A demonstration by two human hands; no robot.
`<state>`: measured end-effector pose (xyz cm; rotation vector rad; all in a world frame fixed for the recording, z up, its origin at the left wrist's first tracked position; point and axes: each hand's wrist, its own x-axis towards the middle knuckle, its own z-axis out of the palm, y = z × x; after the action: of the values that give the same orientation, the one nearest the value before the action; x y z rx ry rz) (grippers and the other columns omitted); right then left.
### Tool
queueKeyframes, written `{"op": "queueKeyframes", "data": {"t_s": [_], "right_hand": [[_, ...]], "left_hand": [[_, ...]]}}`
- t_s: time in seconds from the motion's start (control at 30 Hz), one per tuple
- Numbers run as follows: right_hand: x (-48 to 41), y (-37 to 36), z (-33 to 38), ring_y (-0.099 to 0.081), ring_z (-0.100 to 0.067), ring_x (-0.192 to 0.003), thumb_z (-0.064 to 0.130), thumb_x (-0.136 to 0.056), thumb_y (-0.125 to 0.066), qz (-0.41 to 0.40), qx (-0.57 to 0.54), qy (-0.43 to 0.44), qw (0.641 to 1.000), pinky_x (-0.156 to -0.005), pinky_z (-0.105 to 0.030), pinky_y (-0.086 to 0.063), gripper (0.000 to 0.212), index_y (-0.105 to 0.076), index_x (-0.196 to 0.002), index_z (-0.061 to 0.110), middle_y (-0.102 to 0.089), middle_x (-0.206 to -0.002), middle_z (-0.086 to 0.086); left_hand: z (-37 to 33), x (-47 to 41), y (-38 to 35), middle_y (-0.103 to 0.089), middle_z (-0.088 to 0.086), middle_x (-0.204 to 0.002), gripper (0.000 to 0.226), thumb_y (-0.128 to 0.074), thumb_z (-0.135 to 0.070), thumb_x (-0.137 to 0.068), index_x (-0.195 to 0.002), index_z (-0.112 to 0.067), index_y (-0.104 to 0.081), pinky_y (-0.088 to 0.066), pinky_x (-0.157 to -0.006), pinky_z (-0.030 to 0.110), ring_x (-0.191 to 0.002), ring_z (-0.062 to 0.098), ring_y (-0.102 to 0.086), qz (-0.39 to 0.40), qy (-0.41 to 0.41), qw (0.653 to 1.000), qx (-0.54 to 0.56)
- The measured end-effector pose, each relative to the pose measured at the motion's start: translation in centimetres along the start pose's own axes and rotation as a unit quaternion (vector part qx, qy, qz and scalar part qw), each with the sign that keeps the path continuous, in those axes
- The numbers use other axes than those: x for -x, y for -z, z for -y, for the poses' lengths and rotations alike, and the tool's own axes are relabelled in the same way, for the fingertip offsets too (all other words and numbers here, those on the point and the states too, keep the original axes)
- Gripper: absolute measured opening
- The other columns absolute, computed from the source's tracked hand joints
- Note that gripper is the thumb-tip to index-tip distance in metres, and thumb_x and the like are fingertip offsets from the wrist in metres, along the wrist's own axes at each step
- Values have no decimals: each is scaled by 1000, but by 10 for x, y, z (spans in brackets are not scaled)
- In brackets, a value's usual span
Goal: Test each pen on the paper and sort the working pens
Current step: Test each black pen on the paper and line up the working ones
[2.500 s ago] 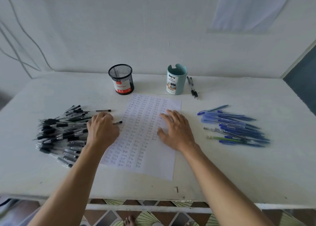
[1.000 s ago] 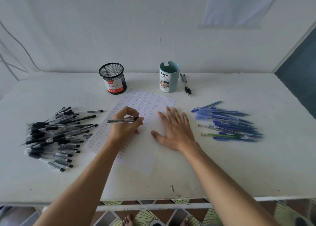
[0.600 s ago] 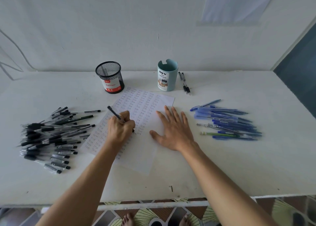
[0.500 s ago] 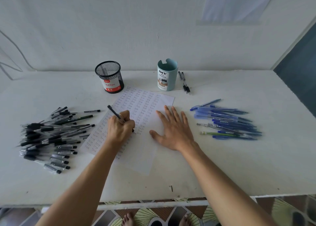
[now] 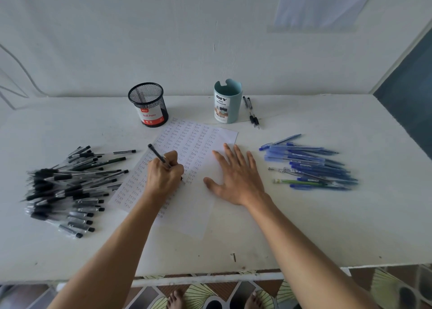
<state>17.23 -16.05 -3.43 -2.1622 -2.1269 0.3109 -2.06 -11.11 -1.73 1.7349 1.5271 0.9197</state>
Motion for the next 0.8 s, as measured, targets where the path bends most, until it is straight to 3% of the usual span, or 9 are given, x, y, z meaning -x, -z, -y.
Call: {"op": "queueKeyframes", "data": {"t_s": [0.17, 0.37, 0.57, 0.8], "right_hand": [[1, 0, 1, 12, -21, -153, 80, -71, -10, 0, -2, -2, 1000, -122, -51, 7, 97, -7, -157, 34, 7, -167, 1], [0, -1, 0, 11, -21, -153, 78, -80, -21, -1, 1, -1, 1000, -122, -51, 7, 90, -7, -157, 34, 7, -167, 1], [0, 1, 1, 11, -22, -153, 78, -77, -17, 0, -1, -4, 1000, -122, -51, 7, 93, -7, -158, 34, 8, -167, 1], [1, 1, 1, 11, -22, -153, 77, -83, -25, -3, -5, -2, 1000, -122, -51, 7, 88, -8, -158, 33, 7, -167, 1]], "left_hand": [[3, -1, 1, -30, 0, -53, 27, -52, -4, -62, -54, -19, -30, -23, -50, 28, -52, 17, -30, 21, -11, 1000, -7], [6, -2, -1, -28, -1, -55, 37, -53, 7, -68, -56, -19, -29, -24, -51, 29, -51, 15, -29, 22, -4, 1000, 0], [5, 0, -2, -28, 0, -55, 23, -48, -9, -59, -57, -16, -26, -22, -51, 31, -53, 15, -28, 30, -18, 999, 16], [7, -1, -3, -27, -1, -54, 26, -48, -5, -60, -55, -19, -27, -22, -51, 31, -53, 15, -28, 38, -24, 999, 17]]}}
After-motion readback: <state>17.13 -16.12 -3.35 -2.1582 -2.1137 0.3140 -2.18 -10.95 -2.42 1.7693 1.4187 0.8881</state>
